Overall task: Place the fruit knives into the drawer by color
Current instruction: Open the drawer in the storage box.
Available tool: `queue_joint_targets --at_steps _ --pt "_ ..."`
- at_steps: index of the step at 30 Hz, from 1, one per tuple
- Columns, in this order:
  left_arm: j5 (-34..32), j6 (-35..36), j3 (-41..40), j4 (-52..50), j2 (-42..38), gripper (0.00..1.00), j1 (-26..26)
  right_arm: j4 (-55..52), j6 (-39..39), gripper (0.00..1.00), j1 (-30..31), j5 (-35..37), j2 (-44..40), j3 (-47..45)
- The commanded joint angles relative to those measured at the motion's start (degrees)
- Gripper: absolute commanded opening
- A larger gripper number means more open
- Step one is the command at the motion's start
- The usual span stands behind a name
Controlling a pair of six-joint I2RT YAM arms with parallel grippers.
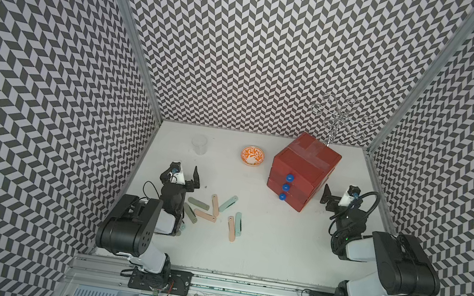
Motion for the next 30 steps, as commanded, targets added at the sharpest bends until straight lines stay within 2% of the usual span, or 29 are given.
queue_joint_targets --at_steps 1,24,30 --pt "0.31 0.29 0.88 0.11 -0.16 1.00 0.15 4.09 -0.13 0.99 0.06 0.23 0.46 -0.36" --pt "0.23 0.29 0.71 0.35 -0.27 1.00 0.11 4.09 -0.08 0.99 0.00 0.23 0.47 -0.38" --pt "-5.94 0.48 0.71 -0.22 -1.46 1.00 -1.93 4.27 -0.03 0.99 0.00 0.24 0.45 -0.47"
